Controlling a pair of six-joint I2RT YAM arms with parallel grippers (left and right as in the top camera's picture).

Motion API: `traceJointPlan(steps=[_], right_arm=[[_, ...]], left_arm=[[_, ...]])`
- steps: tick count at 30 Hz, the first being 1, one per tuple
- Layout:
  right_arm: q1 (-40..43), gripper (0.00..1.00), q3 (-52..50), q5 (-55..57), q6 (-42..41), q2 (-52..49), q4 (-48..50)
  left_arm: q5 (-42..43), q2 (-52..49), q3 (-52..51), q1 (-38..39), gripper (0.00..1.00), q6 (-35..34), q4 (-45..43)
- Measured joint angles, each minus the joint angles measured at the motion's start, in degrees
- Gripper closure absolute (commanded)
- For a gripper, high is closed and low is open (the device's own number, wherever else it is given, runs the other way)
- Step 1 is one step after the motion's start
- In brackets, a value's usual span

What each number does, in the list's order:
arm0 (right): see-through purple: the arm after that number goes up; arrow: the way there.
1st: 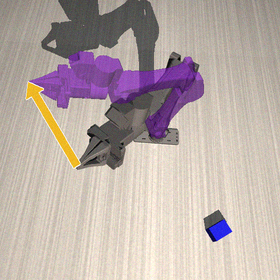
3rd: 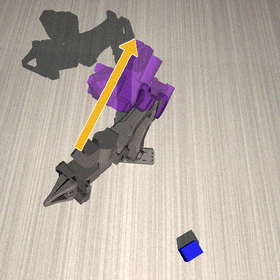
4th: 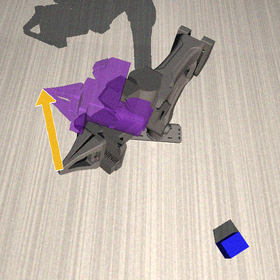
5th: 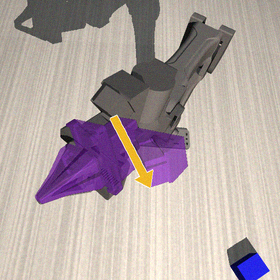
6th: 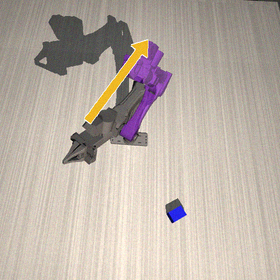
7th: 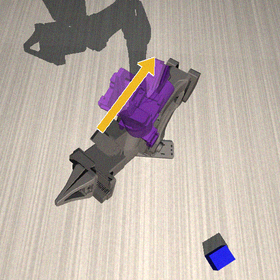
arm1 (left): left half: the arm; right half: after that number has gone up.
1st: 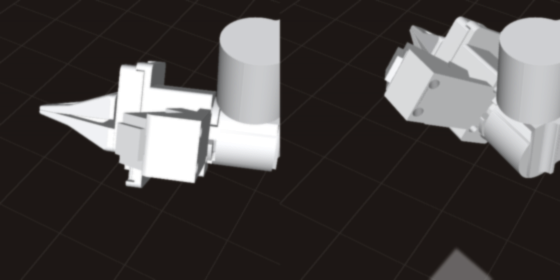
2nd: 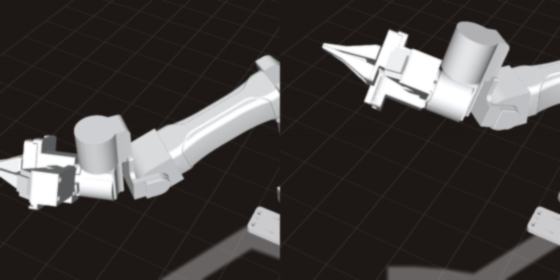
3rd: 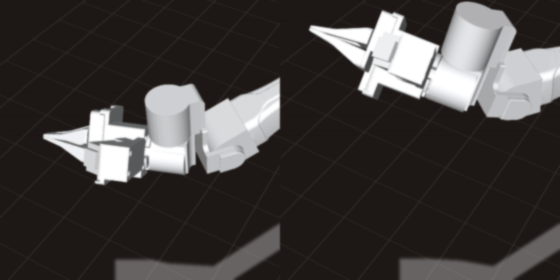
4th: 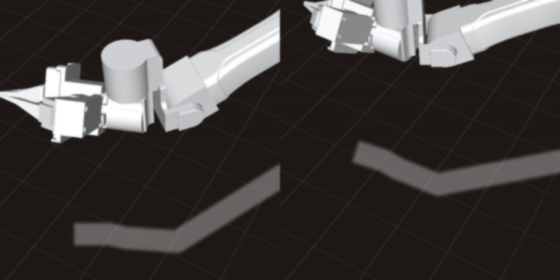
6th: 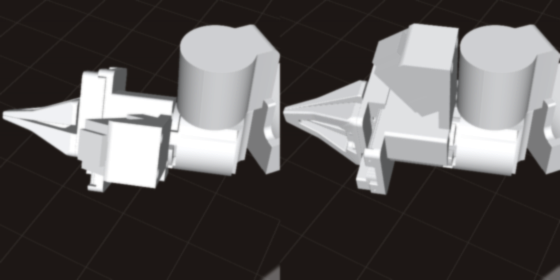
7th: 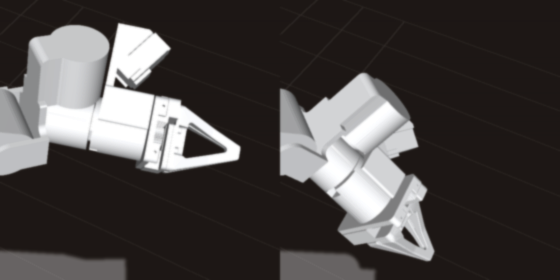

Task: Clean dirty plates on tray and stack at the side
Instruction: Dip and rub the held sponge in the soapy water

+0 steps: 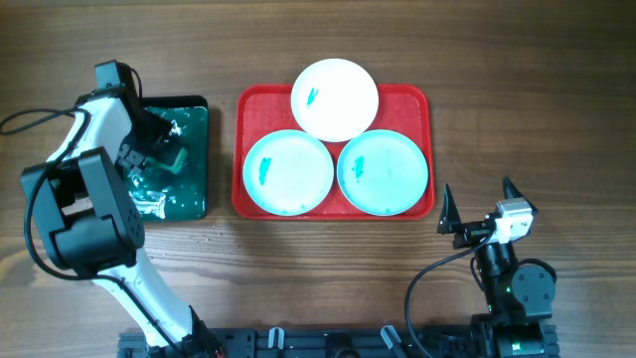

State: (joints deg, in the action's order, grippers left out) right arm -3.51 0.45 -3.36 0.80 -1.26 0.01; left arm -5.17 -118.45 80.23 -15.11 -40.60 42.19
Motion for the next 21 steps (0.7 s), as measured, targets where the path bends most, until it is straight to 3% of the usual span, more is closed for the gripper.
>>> traceJointPlan(steps=[1, 2, 5, 6, 8, 9, 10, 11, 17, 18, 19, 20, 21], right_arm=[[0.0, 0.0, 0.0, 0.0, -0.02, 0.0, 0.0], [0.0, 0.0, 0.0, 0.0, -0.02, 0.0, 0.0], [0.0, 0.0, 0.0, 0.0, 0.0, 0.0, 0.0], [0.0, 0.0, 0.0, 0.0, 0.0, 0.0, 0.0], [0.0, 0.0, 0.0, 0.0, 0.0, 0.0, 0.0], [0.0, 0.0, 0.0, 0.0, -0.02, 0.0, 0.0], [0.0, 0.0, 0.0, 0.0, -0.02, 0.0, 0.0], [0.0, 0.0, 0.0, 0.0, 0.0, -0.02, 0.0], [0.0, 0.0, 0.0, 0.0, -0.02, 0.0, 0.0], [0.0, 0.0, 0.0, 0.0, -0.02, 0.0, 0.0], [0.0, 0.0, 0.0, 0.0, -0.02, 0.0, 0.0], [0.0, 0.0, 0.0, 0.0, -0.02, 0.0, 0.0], [0.0, 0.0, 0.0, 0.0, 0.0, 0.0, 0.0]], left_arm=[[1.16, 0.07, 0.13, 0.02, 0.0, 0.02, 0.81], [2.38, 0.11, 0.31, 0.0, 0.09, 0.09, 2.01], [6.32, 0.26, 0.35, -0.28, 0.82, 0.28, 5.33], [7.15, 0.26, 0.28, -0.37, 0.96, 0.17, 6.16], [9.81, 0.26, 0.04, -0.55, 0.96, 0.2, 6.73], [10.71, 0.26, -0.04, -0.52, 0.77, 0.22, 6.93], [12.17, 0.26, -0.13, -0.57, 0.31, 0.2, 6.54], [12.81, 0.22, -0.13, -0.5, 0.0, 0.33, 6.43], [16.41, 0.57, 0.35, 0.07, 0.0, -0.09, 9.01], [16.41, 0.57, 0.28, 0.07, 0.33, -0.13, 10.21], [16.39, 0.52, 0.17, 0.07, 0.56, -0.11, 11.28], [16.41, 0.5, 0.09, 0.07, 0.77, -0.44, 11.91], [16.35, 0.42, -0.09, 0.07, 0.92, -0.35, 12.44]])
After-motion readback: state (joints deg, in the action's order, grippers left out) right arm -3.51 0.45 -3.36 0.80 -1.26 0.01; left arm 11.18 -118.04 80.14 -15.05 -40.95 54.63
